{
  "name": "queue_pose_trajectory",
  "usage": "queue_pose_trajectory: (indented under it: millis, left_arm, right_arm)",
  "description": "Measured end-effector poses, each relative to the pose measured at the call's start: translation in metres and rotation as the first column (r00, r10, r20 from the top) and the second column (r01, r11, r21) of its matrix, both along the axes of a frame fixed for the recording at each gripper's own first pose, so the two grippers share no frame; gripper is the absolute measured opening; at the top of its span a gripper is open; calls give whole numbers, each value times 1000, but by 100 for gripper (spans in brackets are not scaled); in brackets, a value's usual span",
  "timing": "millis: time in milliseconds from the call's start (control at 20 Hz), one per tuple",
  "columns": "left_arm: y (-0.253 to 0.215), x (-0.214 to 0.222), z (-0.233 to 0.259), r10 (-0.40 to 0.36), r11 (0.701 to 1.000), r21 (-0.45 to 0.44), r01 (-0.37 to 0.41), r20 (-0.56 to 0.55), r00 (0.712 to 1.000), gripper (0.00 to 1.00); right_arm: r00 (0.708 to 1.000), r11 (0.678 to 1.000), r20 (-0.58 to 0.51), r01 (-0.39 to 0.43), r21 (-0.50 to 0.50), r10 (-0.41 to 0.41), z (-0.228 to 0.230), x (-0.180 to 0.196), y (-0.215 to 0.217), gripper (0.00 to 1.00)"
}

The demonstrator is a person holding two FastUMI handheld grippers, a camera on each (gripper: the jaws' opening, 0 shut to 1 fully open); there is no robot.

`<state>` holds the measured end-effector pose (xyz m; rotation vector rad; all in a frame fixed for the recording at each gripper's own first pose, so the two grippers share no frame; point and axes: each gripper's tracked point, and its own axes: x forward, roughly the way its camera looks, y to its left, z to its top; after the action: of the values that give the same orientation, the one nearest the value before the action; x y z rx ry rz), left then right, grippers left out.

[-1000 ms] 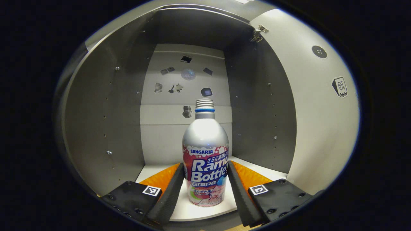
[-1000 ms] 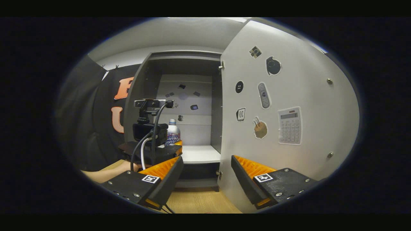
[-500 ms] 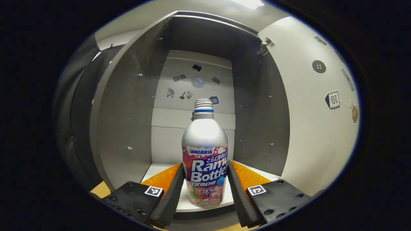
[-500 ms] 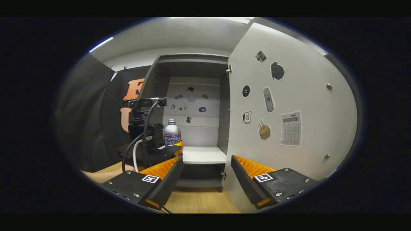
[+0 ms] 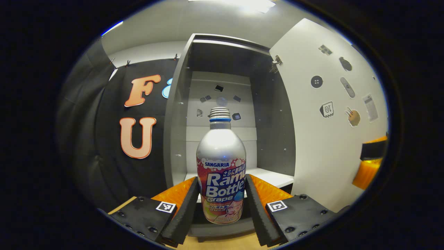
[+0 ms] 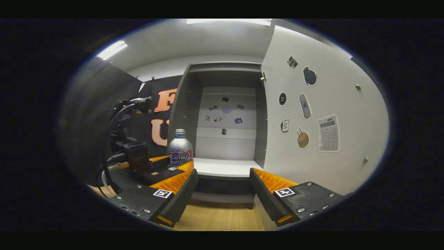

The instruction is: Open the cabinet door with the right hand, grasp the bottle in the cabinet with the left hand and place it on the coaster, then close the cabinet door with the right hand.

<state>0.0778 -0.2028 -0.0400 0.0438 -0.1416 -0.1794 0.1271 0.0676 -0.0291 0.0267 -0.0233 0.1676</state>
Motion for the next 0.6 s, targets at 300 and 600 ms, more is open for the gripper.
queue_pose_trajectory:
  millis: [300,600]
  left_arm:
    - [20,-63,-37,-11,1000,7,11,-33,999,82]
    - [46,-95,-101,-65,998,16,67,-110,992,81]
  right_arm:
    - [998,996,-18,55,73,-54,5,-10,1,92]
    - [980,980,-70,191,49,-187,-9,-30,12,92]
